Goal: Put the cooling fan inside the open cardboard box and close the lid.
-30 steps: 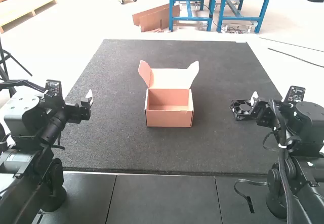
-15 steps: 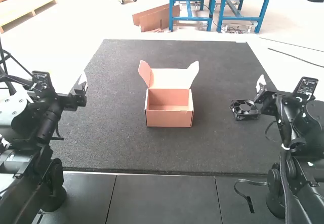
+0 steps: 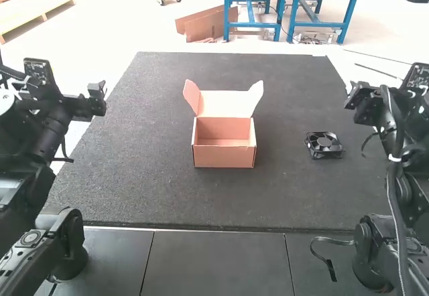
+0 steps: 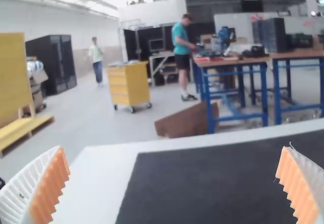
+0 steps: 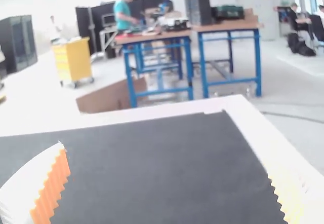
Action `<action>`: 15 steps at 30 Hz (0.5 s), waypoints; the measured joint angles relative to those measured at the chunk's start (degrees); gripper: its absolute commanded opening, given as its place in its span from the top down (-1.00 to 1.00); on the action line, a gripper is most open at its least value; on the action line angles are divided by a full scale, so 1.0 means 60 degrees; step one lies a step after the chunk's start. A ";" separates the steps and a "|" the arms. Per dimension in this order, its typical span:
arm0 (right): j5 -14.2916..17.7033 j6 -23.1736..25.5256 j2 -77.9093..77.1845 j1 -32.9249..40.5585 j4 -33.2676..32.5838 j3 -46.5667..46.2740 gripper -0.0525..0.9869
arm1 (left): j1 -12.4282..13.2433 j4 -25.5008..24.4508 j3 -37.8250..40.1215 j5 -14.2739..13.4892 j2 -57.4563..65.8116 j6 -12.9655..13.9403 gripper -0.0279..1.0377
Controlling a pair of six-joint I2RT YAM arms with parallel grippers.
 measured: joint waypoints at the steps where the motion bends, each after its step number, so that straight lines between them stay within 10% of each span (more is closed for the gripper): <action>1: -0.0004 -0.0040 0.0277 0.0000 -0.0157 0.0270 -0.85 | 0.0000 -0.0055 0.0131 -0.0066 0.0087 0.0004 -0.87; 15: 0.0342 -0.1519 0.3351 -0.0007 -0.3781 0.4040 -0.85 | 0.0000 -0.3151 0.3585 -0.0404 0.3279 -0.0984 -0.87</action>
